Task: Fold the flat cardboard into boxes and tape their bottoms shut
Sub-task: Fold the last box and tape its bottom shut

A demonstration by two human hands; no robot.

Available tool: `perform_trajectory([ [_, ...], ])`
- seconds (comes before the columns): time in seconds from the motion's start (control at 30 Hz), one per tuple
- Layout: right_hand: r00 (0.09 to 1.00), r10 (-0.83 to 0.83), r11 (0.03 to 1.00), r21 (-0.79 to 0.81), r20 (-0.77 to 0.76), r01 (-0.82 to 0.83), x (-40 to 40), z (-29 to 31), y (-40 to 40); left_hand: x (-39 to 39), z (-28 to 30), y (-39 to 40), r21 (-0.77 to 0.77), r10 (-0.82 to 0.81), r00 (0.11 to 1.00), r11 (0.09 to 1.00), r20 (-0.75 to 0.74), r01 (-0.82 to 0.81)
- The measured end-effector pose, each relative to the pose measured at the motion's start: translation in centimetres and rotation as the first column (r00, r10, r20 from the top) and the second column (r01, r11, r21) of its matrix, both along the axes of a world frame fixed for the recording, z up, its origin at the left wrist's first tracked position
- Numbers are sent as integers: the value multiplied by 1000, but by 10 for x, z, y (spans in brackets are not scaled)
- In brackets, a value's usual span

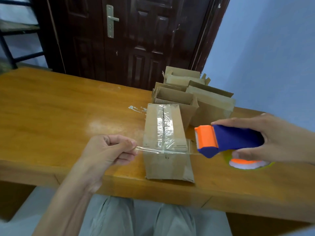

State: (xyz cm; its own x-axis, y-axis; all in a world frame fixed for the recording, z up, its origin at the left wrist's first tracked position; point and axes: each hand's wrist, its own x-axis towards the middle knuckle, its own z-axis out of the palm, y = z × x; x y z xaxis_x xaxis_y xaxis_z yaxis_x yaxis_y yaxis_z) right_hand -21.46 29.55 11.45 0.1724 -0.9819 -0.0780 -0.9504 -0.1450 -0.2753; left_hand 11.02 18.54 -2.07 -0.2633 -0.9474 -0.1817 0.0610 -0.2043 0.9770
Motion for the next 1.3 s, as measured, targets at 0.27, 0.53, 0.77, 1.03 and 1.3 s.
perform_trajectory([
  [0.27, 1000, 21, 1000, 2, 22, -21, -3, 0, -6, -2, -12, -2, 57, -11, 996, 998, -88, 16],
  [0.53, 1000, 30, 999, 18, 8, -30, -11, -7, -12, -9, -24, -1, 97, -34, 987, 994, -156, 49],
  [0.77, 999, 41, 998, 43, -31, -40, -32, -40, -12, -34, -26, 5, 30, -154, 980, 987, -123, 159],
  [1.03, 991, -9, 1000, -16, 132, 11, -44, -76, -7, -65, -35, 17, -168, 24, 998, 985, -63, -34],
  [1.3, 968, -19, 996, -79, 251, 40, -50, -105, -7, -66, -80, 26, -358, 265, 956, 911, 123, -206],
])
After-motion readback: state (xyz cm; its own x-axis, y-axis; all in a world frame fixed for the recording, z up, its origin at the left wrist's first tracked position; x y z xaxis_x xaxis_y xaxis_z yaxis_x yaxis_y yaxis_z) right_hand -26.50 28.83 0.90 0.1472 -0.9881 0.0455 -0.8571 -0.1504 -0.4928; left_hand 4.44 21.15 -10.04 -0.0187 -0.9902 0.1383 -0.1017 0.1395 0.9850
